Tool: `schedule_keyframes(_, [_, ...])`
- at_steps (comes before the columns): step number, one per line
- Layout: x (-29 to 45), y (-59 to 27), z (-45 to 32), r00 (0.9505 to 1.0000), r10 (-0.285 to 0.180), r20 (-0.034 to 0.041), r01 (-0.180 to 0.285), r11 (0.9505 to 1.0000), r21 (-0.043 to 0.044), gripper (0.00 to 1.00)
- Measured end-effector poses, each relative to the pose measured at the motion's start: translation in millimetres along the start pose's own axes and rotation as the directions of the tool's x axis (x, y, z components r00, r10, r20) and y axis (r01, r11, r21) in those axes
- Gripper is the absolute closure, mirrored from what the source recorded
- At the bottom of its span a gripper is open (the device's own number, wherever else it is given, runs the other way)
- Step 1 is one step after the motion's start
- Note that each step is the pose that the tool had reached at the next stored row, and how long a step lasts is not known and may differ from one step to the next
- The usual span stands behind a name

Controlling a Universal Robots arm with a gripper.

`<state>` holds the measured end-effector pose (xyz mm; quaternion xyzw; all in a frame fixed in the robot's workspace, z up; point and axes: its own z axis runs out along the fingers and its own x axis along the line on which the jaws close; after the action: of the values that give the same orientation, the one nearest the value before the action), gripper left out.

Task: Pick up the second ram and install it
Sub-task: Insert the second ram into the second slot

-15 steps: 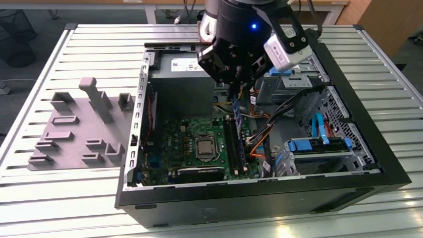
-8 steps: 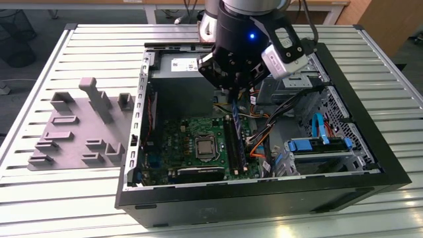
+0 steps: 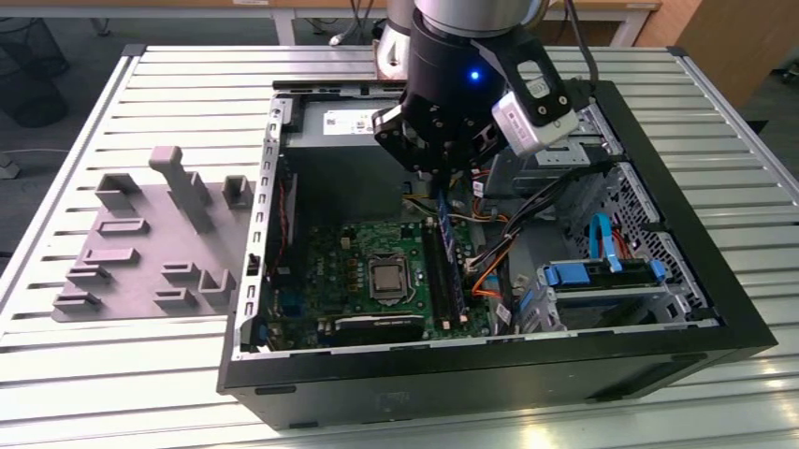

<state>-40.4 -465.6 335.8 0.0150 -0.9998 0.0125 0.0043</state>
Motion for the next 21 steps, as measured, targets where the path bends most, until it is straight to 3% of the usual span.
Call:
schedule_keyframes(10, [-0.1,-0.9,1.4,1.0000,0.000,-0.0001,0.000,1.0000,-0.0001,0.86])
schedule_keyframes(21, [-0.7,-1.0,20.5,1.0000,0.000,-0.0004,0.000,1.0000,-0.0001,0.86])
